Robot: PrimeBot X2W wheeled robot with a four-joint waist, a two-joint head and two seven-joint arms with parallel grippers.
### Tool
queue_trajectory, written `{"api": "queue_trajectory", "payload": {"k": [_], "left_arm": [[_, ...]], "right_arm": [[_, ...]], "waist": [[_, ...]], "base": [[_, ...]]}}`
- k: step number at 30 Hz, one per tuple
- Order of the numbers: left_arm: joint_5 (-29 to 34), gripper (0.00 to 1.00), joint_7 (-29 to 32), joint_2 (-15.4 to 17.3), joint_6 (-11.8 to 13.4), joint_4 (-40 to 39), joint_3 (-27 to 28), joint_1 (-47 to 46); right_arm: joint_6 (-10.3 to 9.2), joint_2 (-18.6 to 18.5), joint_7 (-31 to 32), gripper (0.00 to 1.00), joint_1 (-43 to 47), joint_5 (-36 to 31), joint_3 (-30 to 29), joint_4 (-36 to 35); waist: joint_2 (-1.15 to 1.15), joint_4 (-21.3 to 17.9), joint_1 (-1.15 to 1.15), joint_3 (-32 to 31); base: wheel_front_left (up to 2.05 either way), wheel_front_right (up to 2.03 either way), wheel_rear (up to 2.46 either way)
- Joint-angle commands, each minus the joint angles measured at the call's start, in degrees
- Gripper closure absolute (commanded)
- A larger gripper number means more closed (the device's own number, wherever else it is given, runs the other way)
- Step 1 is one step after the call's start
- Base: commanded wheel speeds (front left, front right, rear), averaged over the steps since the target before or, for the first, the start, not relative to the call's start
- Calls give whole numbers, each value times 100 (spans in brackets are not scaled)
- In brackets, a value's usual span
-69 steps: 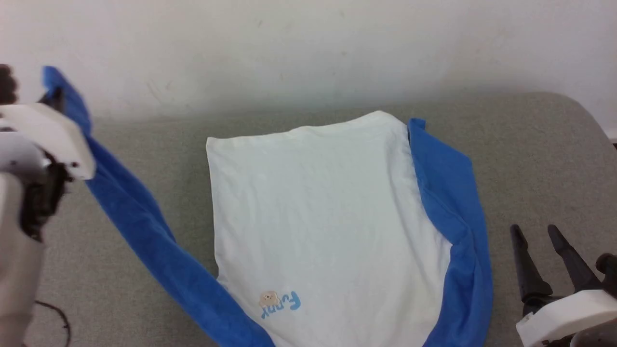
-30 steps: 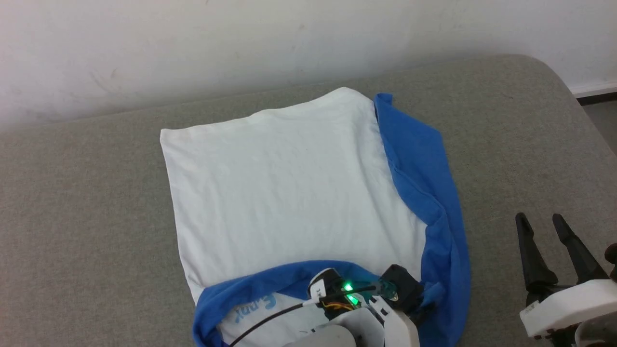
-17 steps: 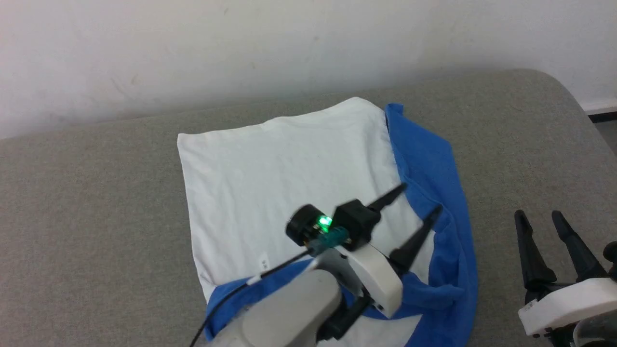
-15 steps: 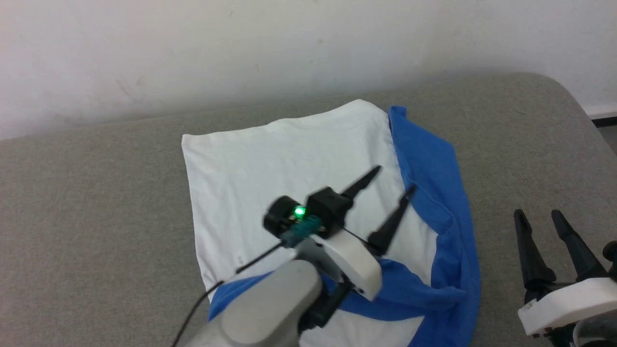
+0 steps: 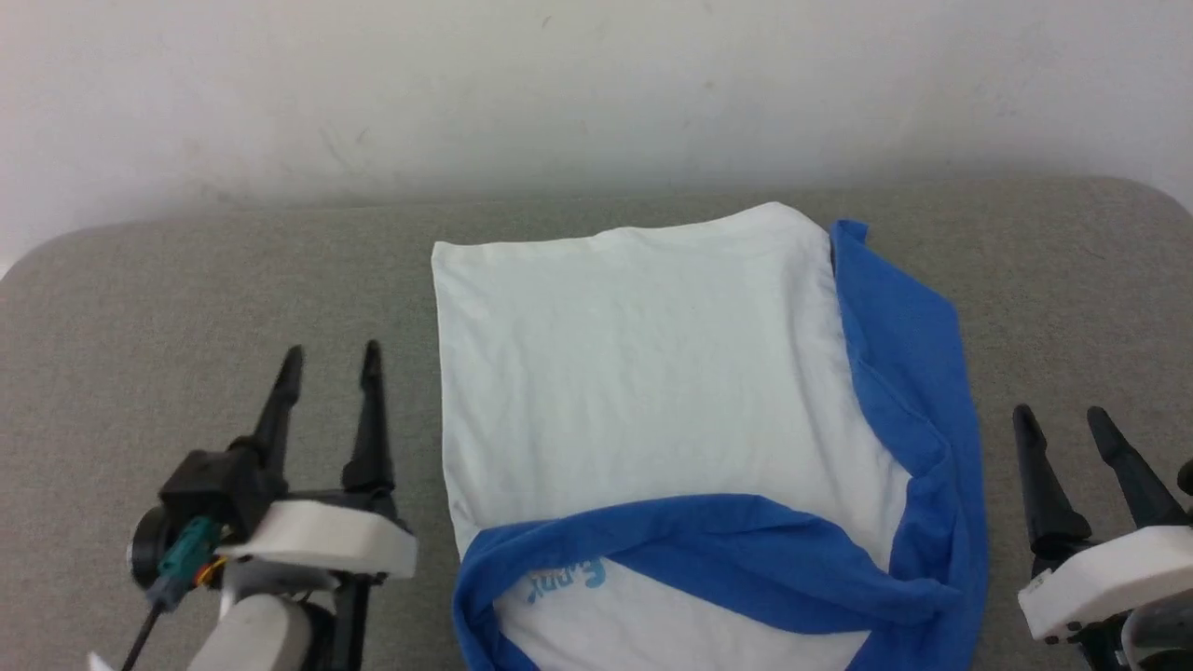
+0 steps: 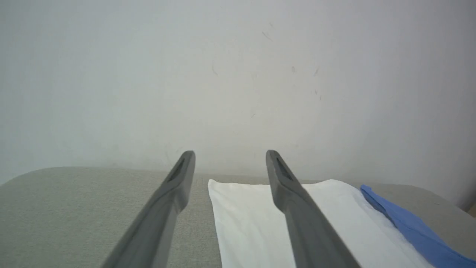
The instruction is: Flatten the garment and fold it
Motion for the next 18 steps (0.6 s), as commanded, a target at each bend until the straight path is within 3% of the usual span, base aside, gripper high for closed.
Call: {"api": "queue_trajectory", "payload": {"k": [1,9,18], "left_arm": [[88,0,-26,41,41,-98,161,192],[413,0,-26,-45,-48,-753,1162,1017],[712,0,-27,-706,-522,-1125,1455,730]], "right_arm": [[-5,13,34,0,-134,-7,-27,80],[-5,-491,428,0,-1347,507,-417,1450],[-5,-1498,1128,0,-3623,962,-385,3740]], "waist": [[0,66,1,38],[0,318,1,504],[0,780,1,1403]], "base": [[0,0,0],[0,0,0],[0,0,0]]}}
